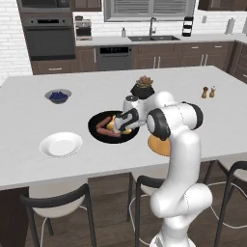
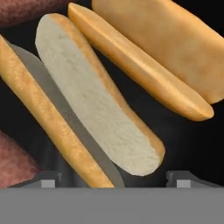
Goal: Place one bun and one sausage from the bowl on each plate.
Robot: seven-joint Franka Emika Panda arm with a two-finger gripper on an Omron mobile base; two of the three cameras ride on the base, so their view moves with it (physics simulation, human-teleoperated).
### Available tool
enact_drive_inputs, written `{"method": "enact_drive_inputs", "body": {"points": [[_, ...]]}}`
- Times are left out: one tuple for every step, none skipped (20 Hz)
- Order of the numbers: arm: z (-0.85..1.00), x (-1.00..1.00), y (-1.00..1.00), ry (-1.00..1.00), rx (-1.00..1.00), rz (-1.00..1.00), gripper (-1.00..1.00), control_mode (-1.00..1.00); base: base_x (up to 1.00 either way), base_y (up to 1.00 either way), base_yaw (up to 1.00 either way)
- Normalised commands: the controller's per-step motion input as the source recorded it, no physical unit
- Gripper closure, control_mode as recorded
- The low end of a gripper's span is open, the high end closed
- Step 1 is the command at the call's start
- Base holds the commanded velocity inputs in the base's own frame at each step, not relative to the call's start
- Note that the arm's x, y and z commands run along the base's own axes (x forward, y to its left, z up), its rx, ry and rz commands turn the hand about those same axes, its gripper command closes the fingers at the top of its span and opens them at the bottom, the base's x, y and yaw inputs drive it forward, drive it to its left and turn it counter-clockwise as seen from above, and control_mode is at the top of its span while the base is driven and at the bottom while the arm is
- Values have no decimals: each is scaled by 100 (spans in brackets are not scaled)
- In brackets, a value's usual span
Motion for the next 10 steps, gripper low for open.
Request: {"method": "enact_drive_inputs", "body": {"points": [[-29, 23, 0, 0, 0, 0, -100, -100, 0, 0, 0], [-28, 23, 0, 0, 0, 0, 100, -100, 0, 0, 0], [-19, 15, 0, 0, 0, 0, 100, -100, 0, 0, 0], [0, 0, 0, 0, 0, 0, 100, -100, 0, 0, 0], [0, 0, 0, 0, 0, 0, 100, -100, 0, 0, 0], [0, 0, 0, 0, 0, 0, 100, -100, 0, 0, 0], [0, 0, 0, 0, -1, 0, 100, -100, 0, 0, 0], [0, 0, 0, 0, 0, 0, 100, -100, 0, 0, 0], [0, 0, 0, 0, 0, 0, 100, -100, 0, 0, 0], [44, -29, 0, -12, 0, 0, 100, -100, 0, 0, 0]]}}
